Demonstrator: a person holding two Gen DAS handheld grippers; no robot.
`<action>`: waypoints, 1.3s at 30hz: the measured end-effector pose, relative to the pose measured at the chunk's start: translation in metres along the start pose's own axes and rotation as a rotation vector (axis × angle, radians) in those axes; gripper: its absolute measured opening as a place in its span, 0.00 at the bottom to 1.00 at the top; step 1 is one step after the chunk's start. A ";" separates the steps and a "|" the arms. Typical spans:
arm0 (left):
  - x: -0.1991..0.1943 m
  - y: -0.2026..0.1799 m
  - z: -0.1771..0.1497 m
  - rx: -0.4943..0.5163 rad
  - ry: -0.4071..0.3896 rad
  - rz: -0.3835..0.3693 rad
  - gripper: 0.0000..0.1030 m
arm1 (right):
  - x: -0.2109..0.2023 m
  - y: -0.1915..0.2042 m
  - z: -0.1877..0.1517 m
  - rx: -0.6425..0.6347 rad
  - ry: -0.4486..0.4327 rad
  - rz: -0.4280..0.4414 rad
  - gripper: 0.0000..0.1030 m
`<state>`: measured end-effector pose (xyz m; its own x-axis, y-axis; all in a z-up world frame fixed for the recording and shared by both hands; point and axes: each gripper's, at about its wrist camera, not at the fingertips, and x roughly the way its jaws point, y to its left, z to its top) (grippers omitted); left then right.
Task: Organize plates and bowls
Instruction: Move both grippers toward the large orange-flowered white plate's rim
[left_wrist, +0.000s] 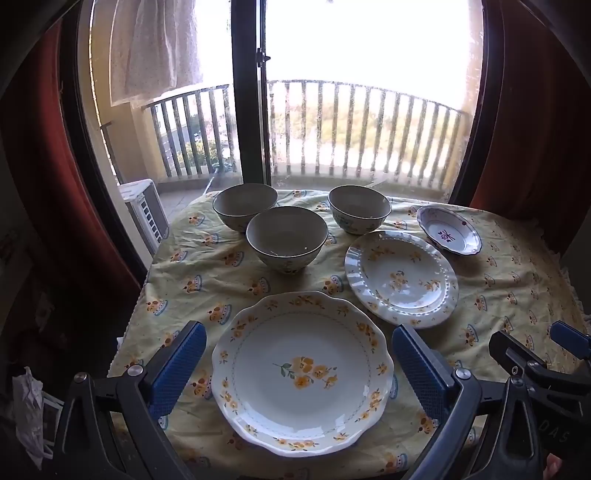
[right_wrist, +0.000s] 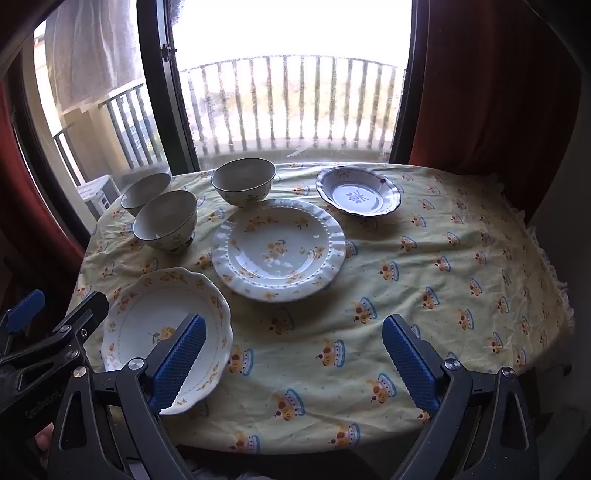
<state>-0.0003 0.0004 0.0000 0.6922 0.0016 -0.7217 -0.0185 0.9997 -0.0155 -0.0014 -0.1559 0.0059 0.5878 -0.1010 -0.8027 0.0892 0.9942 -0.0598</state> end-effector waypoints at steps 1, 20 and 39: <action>0.000 0.000 0.000 0.002 -0.001 0.003 0.98 | 0.000 0.001 -0.001 -0.004 0.003 -0.005 0.95; -0.003 0.004 0.003 0.003 -0.006 0.005 0.98 | -0.002 0.001 0.002 -0.002 -0.004 0.008 0.95; -0.002 0.004 0.003 0.006 -0.003 0.009 0.98 | -0.003 -0.002 0.001 0.002 -0.004 0.010 0.95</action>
<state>0.0001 0.0049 0.0031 0.6938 0.0106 -0.7200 -0.0206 0.9998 -0.0050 -0.0023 -0.1580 0.0088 0.5918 -0.0911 -0.8009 0.0845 0.9951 -0.0507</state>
